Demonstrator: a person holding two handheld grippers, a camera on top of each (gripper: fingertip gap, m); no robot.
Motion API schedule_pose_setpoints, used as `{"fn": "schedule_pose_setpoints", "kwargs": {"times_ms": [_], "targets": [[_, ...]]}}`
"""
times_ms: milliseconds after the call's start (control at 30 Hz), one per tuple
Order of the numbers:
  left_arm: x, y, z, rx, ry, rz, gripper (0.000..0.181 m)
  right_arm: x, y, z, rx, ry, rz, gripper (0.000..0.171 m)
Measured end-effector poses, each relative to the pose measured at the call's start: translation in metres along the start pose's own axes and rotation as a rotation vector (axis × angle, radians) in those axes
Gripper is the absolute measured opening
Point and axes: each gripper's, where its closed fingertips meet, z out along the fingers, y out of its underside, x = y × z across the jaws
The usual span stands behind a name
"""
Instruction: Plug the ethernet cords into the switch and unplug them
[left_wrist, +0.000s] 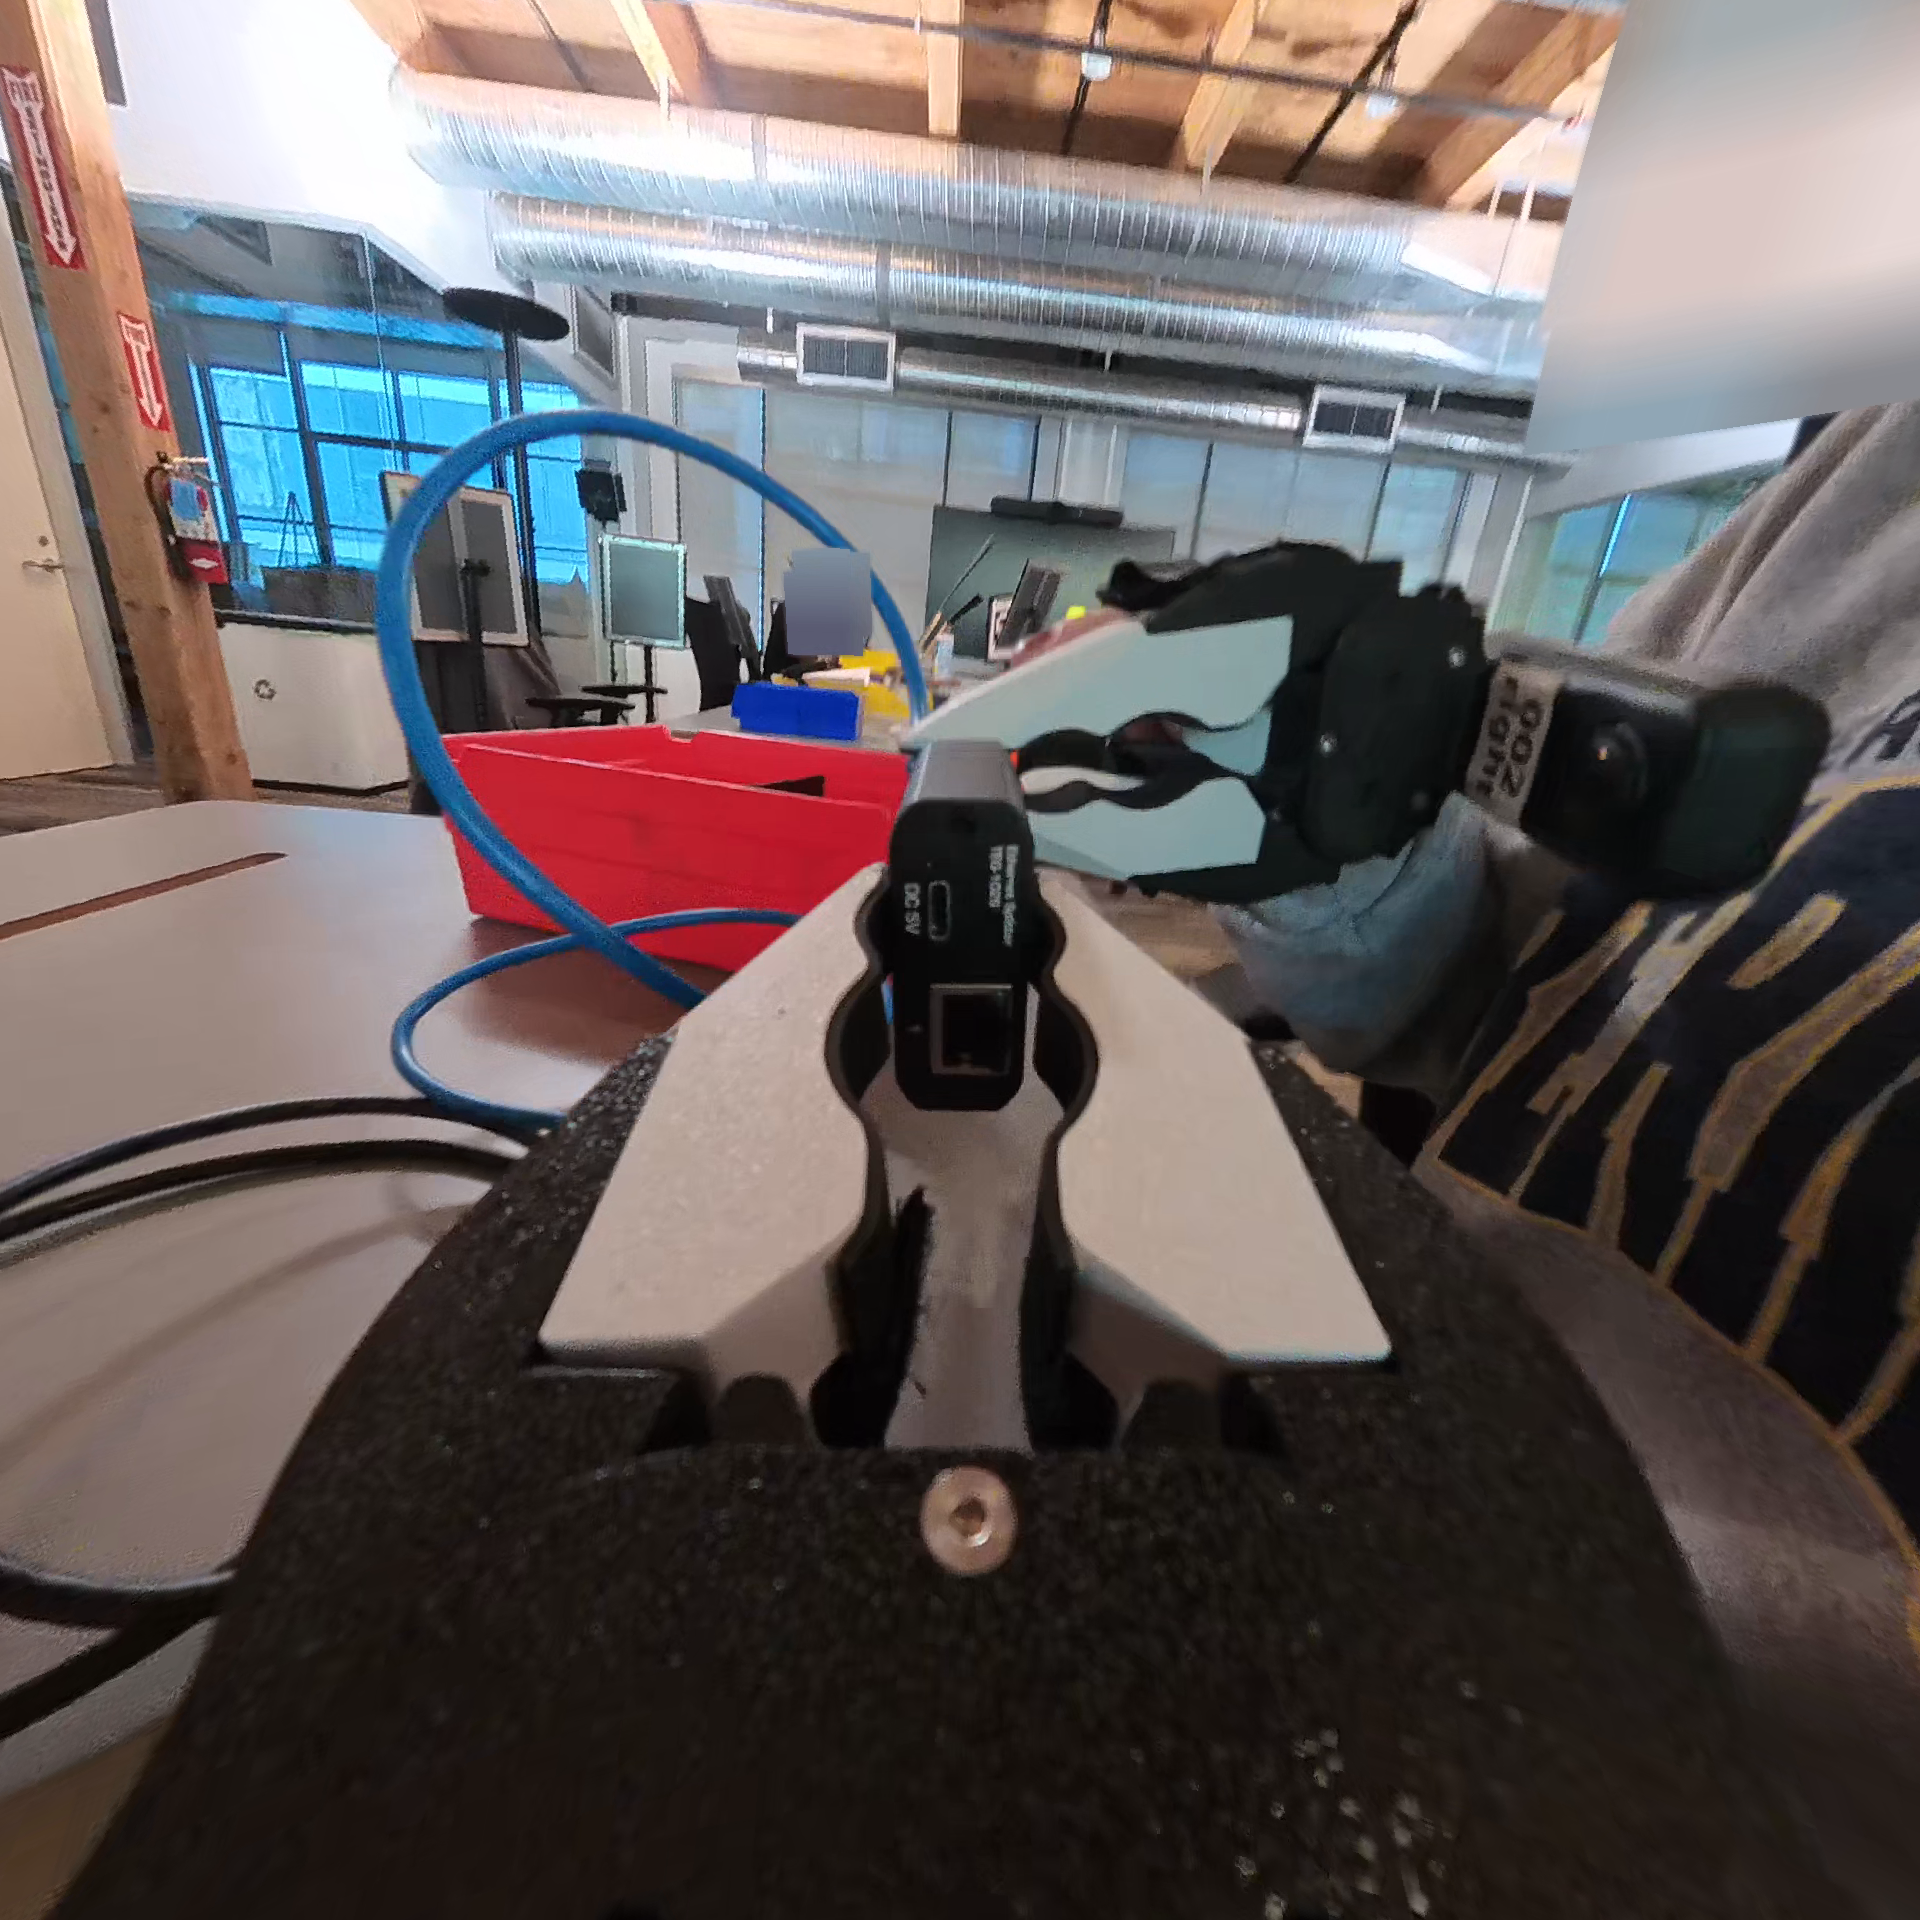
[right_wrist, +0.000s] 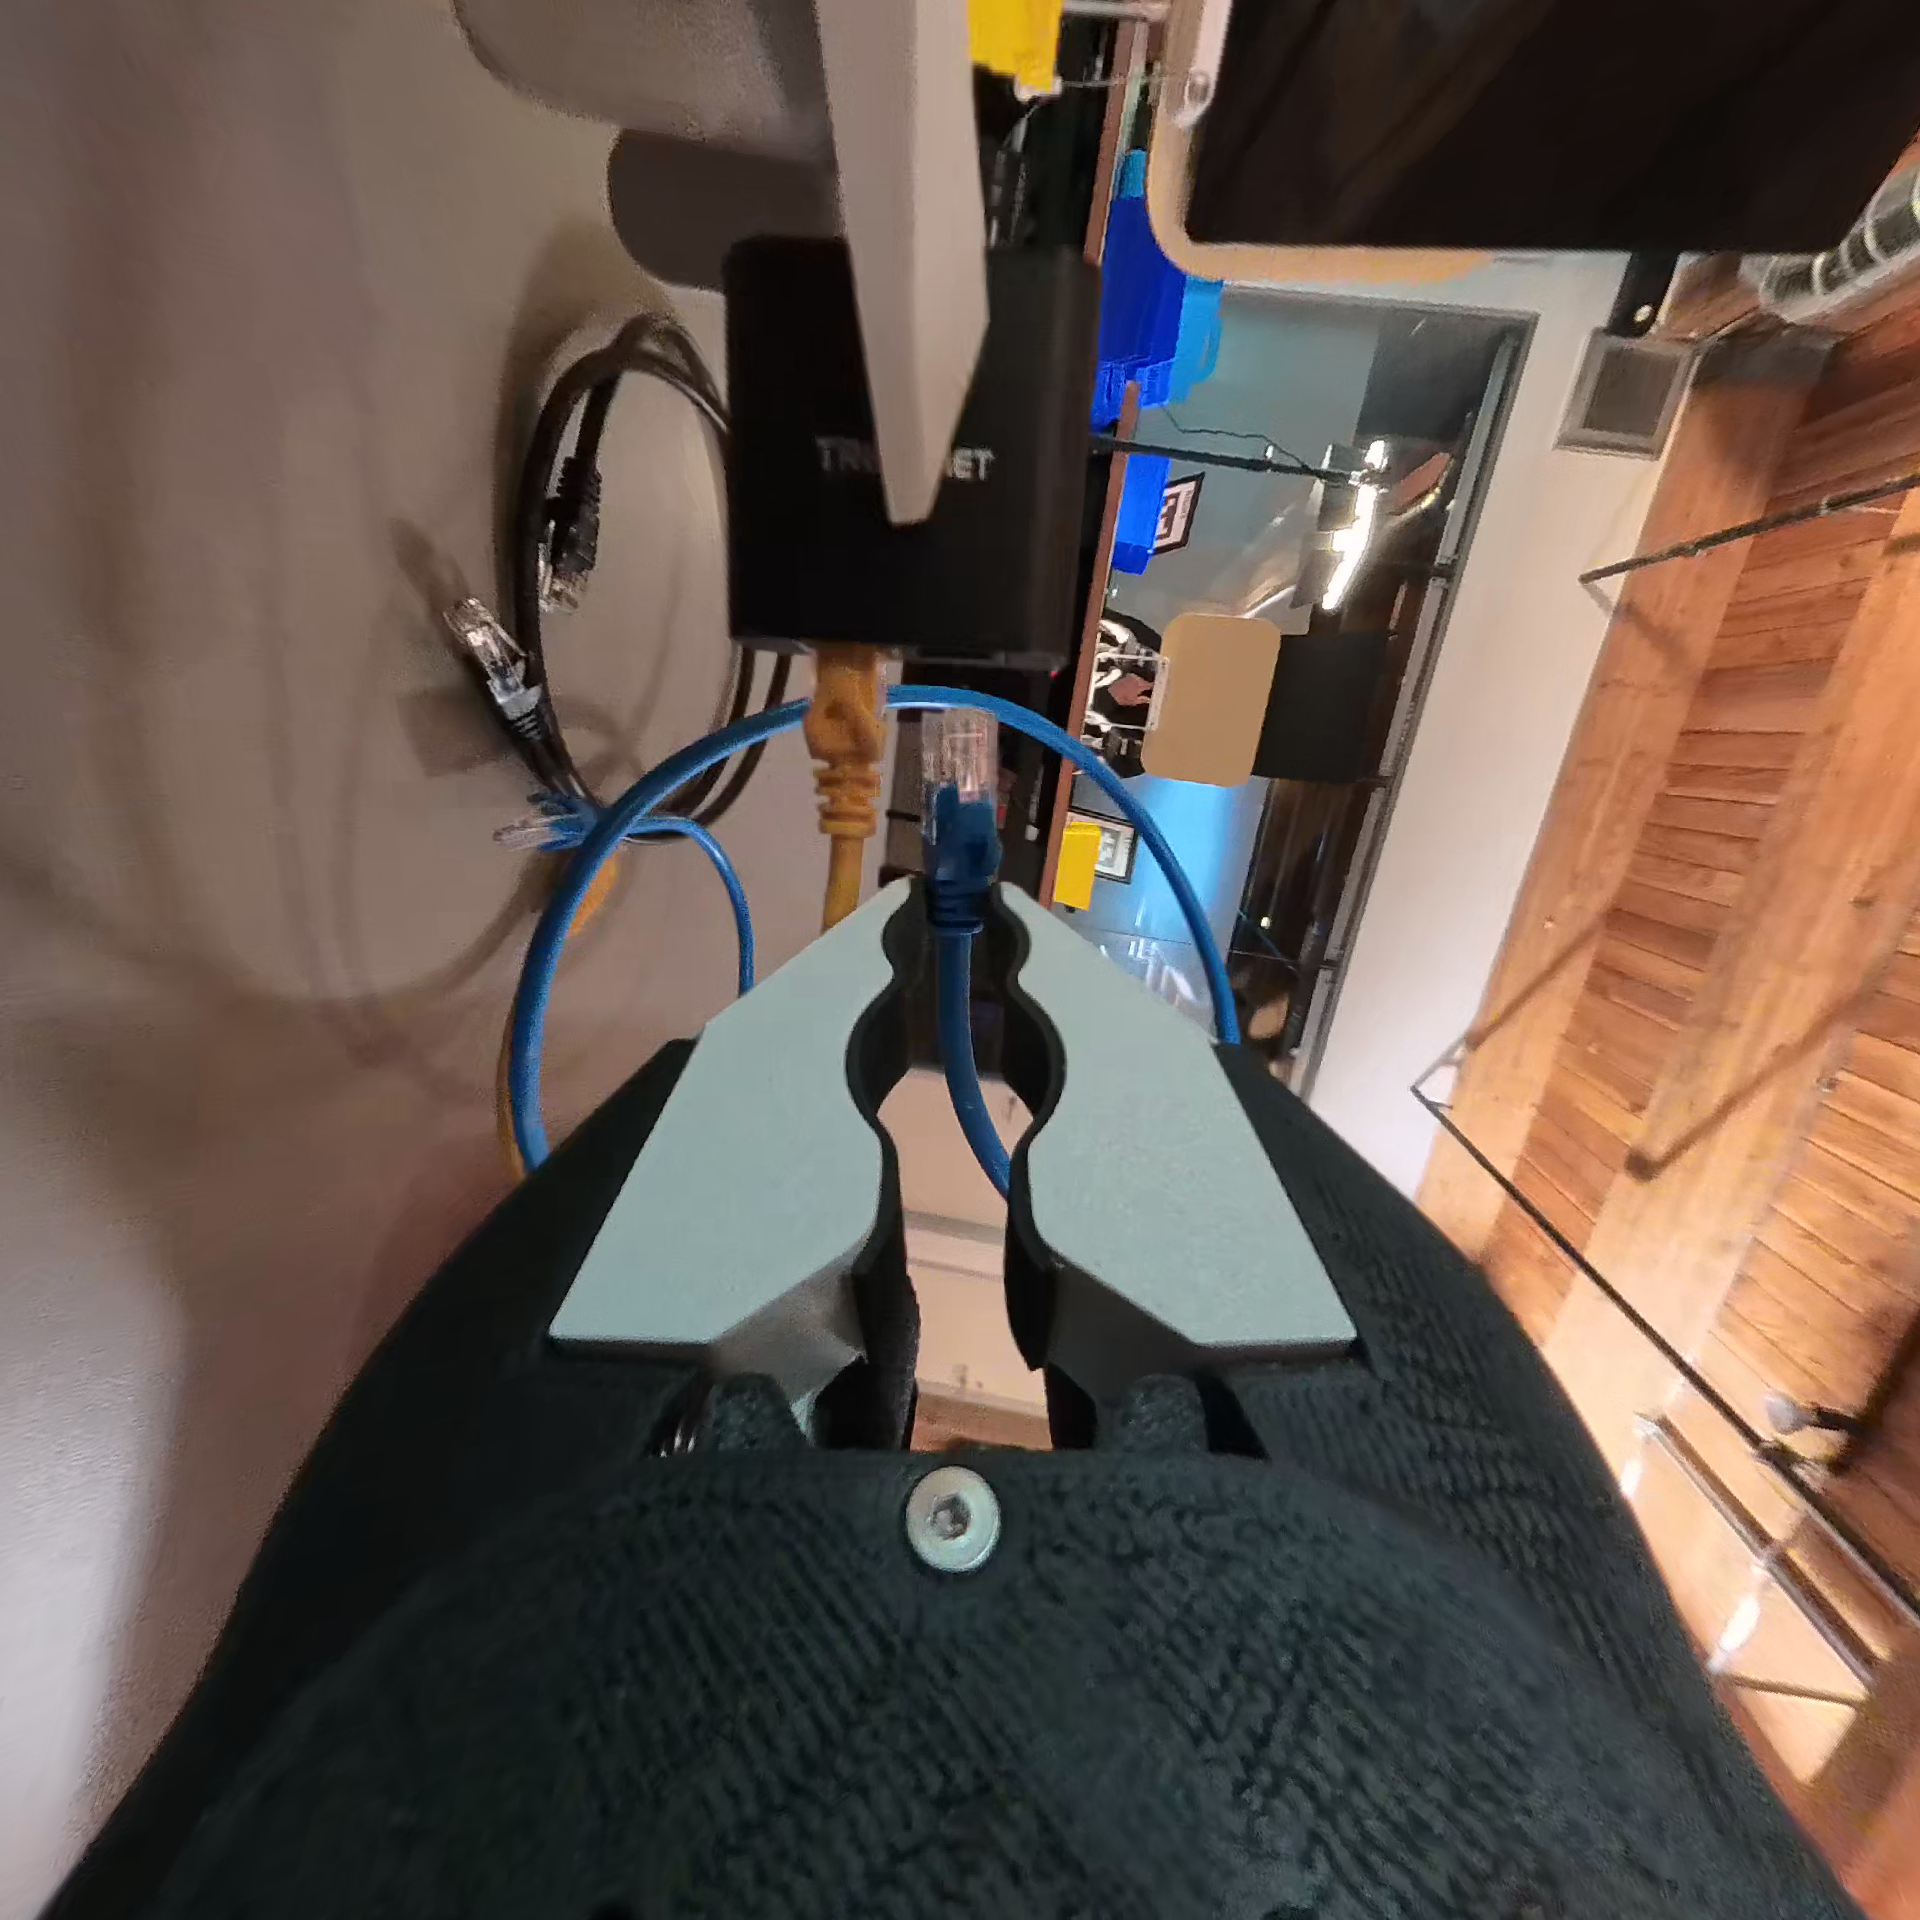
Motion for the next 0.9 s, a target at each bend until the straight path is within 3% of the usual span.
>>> {"fn": "schedule_pose_setpoints", "kwargs": {"times_ms": [200,400,900], "targets": [[-0.004,-0.017,0.007,0.134,-0.059,-0.063,0.021,0.016,0.001,-0.005,-0.024,0.089,0.018,0.009],[-0.007,-0.015,0.020,0.154,-0.090,-0.073,0.021,0.016,0.012,-0.002,-0.078,0.101,0.055,0.008],[-0.010,-0.015,0.020,0.196,-0.099,-0.028,0.021,0.005,0.014,0.000,-0.151,-0.006,0.124,0.008]]}}
